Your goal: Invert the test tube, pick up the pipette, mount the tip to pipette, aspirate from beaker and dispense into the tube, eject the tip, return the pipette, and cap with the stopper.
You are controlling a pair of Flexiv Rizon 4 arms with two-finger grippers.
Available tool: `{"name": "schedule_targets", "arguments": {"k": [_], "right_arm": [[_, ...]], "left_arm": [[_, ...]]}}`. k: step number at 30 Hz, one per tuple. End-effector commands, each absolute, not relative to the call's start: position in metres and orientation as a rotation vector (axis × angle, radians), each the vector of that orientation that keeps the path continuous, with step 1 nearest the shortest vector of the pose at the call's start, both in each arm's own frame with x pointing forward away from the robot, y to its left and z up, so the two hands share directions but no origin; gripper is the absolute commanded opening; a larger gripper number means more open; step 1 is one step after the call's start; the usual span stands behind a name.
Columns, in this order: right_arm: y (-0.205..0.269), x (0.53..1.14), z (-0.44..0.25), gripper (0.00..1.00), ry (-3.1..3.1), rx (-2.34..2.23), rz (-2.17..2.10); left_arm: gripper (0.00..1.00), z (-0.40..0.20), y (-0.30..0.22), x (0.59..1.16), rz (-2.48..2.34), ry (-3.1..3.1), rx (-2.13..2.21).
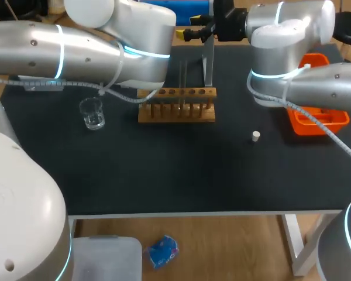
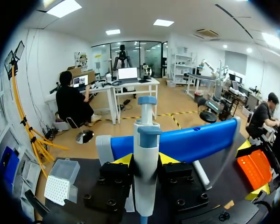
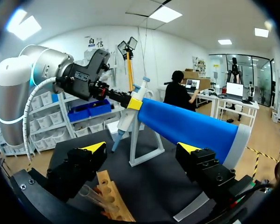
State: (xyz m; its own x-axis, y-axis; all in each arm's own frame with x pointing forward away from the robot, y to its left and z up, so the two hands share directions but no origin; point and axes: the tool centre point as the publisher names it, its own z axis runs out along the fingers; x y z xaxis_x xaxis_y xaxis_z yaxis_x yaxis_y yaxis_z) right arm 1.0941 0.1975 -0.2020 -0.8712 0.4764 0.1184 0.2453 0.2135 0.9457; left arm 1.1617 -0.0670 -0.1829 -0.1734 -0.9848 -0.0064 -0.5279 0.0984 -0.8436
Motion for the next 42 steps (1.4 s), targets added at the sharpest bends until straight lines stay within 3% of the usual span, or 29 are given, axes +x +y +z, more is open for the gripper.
{"name": "schedule_targets", "arguments": {"k": [1,42], "right_arm": [[0.197,1.095,-0.202,1.0,2.289,0.69,1.721],[0.197,1.095,-0.202,1.0,2.289,0.69,1.721]], "left_arm": [[0.0,-0.183,-0.069,1.168,-0.955,1.783,-1.49],[0.0,-0.211,-0.072,1.169,-0.912,1.815,-1.551]]}}
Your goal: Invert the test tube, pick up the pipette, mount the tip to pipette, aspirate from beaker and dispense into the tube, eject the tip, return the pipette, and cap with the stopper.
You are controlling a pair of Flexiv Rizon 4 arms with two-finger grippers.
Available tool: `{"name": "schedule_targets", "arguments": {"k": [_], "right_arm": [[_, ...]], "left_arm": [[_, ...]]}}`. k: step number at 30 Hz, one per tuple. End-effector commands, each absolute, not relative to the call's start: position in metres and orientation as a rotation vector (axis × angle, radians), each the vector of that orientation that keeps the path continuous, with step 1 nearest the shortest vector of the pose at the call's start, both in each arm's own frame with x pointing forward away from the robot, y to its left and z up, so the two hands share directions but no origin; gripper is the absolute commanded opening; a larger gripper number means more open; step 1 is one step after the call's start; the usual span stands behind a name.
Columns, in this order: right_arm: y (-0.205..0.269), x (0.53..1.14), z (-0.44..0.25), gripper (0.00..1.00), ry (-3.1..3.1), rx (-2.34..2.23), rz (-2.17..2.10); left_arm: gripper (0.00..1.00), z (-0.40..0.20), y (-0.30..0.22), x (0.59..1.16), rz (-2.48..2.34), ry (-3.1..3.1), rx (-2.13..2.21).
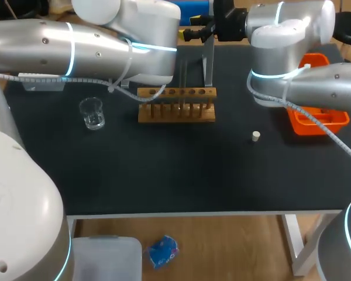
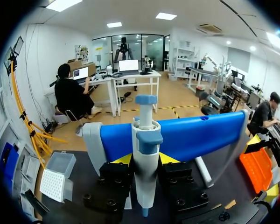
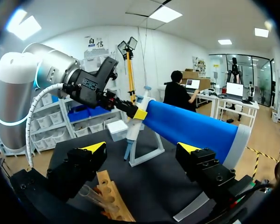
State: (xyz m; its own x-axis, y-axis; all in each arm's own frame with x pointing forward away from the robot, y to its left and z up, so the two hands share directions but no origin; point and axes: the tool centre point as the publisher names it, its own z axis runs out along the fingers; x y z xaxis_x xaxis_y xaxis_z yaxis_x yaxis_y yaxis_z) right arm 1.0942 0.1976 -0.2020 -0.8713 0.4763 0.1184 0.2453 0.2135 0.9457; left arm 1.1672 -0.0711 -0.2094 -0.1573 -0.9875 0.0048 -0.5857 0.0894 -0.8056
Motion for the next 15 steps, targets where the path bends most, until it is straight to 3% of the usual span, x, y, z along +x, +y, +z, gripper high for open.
{"name": "schedule_targets", "arguments": {"k": [1,5,7,9,12,15], "right_arm": [[0.197,1.0949,-0.2016,1.0,2.289,0.69,1.721],[0.197,1.0949,-0.2016,1.0,2.289,0.69,1.721],[0.197,1.0949,-0.2016,1.0,2.289,0.69,1.721],[0.197,1.0949,-0.2016,1.0,2.289,0.69,1.721],[0.197,1.0949,-0.2016,1.0,2.289,0.69,1.721],[0.197,1.0949,-0.2016,1.0,2.289,0.69,1.721]], "left_arm": [[0.0,-0.2114,-0.0719,1.1693,-0.912,1.816,-1.553],[0.0,-0.213,-0.0727,1.1688,-0.914,1.822,-1.553],[0.2,-0.2133,-0.0727,1.1687,-0.914,1.823,-1.555],[0.29,-0.2136,-0.0727,1.1686,-0.914,1.822,-1.558],[0.4,-0.2139,-0.0726,1.1684,-0.915,1.819,-1.561],[0.39,-0.2136,-0.0724,1.1676,-0.919,1.819,-1.561]]}}
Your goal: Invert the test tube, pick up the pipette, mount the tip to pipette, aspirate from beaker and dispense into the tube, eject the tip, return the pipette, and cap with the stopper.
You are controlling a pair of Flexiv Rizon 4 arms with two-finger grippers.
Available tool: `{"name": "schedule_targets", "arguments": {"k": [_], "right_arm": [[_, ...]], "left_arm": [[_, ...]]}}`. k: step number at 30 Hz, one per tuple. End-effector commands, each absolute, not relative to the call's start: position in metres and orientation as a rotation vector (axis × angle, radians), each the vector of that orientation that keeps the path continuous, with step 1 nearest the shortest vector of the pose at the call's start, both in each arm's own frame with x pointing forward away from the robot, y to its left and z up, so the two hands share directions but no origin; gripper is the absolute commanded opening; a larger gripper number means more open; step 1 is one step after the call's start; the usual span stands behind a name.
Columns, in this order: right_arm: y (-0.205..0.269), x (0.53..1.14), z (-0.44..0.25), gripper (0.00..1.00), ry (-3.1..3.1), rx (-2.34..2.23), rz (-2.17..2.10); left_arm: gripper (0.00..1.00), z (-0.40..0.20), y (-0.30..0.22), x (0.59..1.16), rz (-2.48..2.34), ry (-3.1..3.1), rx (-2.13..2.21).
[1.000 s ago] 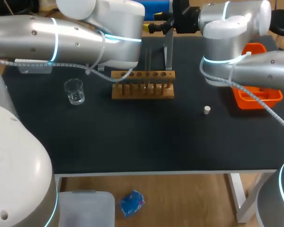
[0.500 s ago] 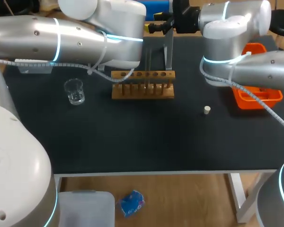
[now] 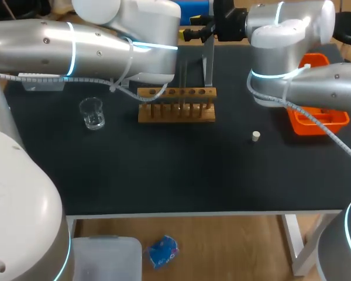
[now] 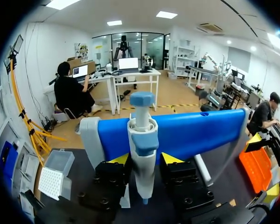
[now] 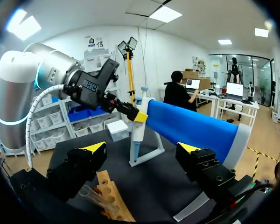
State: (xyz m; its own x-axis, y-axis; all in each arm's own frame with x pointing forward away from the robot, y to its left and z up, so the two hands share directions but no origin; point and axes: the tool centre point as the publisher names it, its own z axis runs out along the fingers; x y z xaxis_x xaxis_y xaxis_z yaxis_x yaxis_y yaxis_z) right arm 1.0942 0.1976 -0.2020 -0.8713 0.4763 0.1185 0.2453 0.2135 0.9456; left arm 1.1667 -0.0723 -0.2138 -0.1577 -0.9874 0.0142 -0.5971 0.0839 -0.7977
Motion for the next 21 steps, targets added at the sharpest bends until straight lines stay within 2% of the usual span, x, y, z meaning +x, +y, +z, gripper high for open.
{"name": "schedule_targets", "arguments": {"k": [1,6,15,21], "right_arm": [[0.197,1.095,-0.202,1.0,2.289,0.69,1.721],[0.197,1.095,-0.202,1.0,2.289,0.69,1.721],[0.197,1.095,-0.202,1.0,2.289,0.69,1.721],[0.197,1.095,-0.202,1.0,2.289,0.69,1.721]], "left_arm": [[0.38,-0.214,-0.072,1.167,-0.919,1.818,-1.561],[0.34,-0.211,-0.073,1.163,-0.925,1.815,-1.563],[0.42,-0.208,-0.074,1.14,-0.92,1.801,-1.581],[0.42,-0.206,-0.077,1.116,-0.912,1.793,-1.596]]}}
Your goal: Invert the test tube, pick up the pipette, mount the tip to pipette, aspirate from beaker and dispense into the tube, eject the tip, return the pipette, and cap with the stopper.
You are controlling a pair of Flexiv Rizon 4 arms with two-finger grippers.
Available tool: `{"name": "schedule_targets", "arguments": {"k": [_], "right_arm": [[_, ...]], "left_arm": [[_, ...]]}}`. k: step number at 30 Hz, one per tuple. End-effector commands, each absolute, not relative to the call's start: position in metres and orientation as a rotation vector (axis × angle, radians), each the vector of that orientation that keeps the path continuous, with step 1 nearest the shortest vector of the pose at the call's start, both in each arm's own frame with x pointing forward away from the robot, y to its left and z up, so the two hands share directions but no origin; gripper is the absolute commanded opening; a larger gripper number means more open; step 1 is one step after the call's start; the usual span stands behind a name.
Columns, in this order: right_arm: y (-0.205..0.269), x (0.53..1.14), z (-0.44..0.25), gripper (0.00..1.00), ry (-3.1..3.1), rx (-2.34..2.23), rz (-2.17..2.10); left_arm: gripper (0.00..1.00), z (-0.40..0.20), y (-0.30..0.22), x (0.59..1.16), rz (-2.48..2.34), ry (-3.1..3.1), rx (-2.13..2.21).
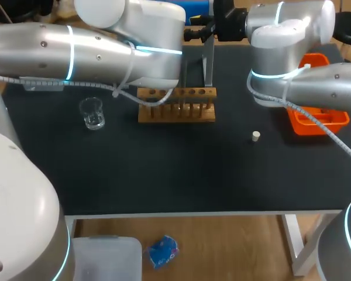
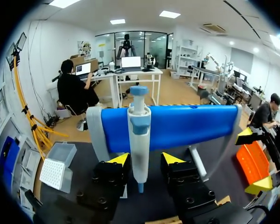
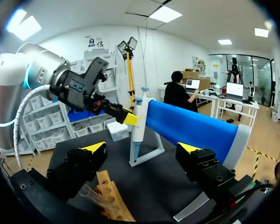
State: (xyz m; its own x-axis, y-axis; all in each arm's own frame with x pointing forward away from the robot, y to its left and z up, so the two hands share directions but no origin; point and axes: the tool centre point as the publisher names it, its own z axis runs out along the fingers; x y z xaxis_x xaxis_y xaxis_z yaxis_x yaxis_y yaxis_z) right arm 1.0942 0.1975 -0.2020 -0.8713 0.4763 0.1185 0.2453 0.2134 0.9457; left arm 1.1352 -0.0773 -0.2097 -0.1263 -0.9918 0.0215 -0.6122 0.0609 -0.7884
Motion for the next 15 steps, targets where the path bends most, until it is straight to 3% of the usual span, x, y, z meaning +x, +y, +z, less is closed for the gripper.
{"name": "schedule_targets", "arguments": {"k": [1,15], "right_arm": [[0.197,1.095,-0.202,1.0,2.289,0.69,1.721],[0.193,1.083,-0.187,1.0,2.266,0.612,1.781]], "left_arm": [[0.42,-0.204,-0.078,1.111,-0.912,1.791,-1.596],[0.49,-0.173,-0.093,1.022,-1.194,1.873,-1.387]]}}
